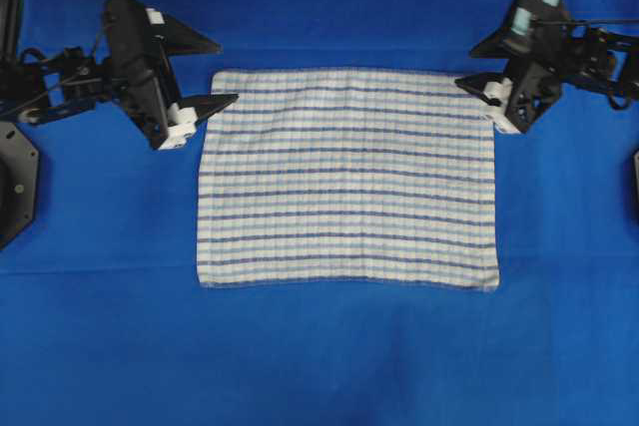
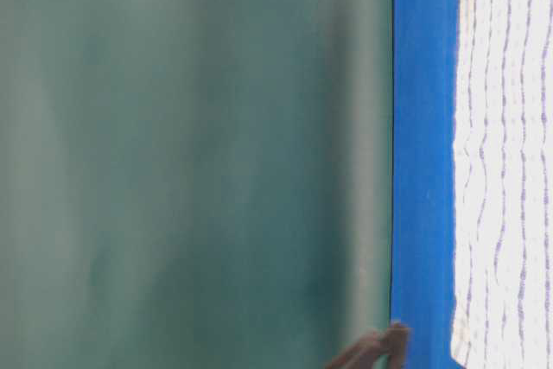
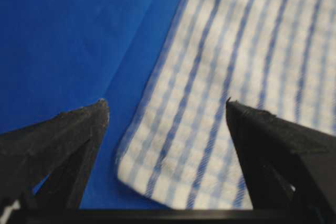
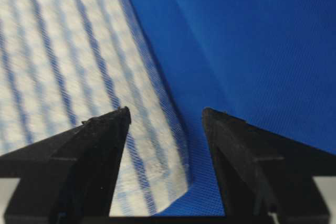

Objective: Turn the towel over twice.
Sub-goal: 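Move both grippers to the towel's far corners and pinch them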

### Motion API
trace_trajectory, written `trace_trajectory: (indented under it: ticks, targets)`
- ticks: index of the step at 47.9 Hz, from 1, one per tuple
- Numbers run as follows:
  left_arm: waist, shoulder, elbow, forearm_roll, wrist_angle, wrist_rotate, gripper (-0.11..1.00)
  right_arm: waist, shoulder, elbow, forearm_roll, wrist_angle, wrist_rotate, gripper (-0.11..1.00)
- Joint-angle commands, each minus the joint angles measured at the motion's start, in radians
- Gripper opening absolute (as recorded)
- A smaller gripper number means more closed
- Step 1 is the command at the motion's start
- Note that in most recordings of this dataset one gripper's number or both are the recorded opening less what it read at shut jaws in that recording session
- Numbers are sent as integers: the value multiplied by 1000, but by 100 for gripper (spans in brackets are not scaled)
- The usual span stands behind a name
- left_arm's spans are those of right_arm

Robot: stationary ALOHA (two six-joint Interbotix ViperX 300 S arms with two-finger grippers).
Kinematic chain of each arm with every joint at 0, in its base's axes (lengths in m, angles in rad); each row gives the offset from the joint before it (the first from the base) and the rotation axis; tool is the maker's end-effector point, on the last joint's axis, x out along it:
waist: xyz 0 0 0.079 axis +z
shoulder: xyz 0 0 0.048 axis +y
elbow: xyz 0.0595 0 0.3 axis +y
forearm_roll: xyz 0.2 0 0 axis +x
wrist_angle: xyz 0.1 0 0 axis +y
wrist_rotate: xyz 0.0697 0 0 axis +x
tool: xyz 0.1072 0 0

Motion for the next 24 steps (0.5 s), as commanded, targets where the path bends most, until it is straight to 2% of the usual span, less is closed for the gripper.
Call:
trace_trajectory:
  ticks: [1,9,18,24]
  targets:
    - [18,60,-26,-2,-21,2,89,-8,41,-29,-9,-21,-2,62]
    - [43,153,-54,-2,-26,2,88,-18,115,-57,-12,-37,-2,62]
    - [72,198,-72,-2,-20,3,86,-26,144,-69,-15,-37,-3,62]
    - [91,212,-77,-2,15,5,76,-26,146,-69,-29,-34,-3,58]
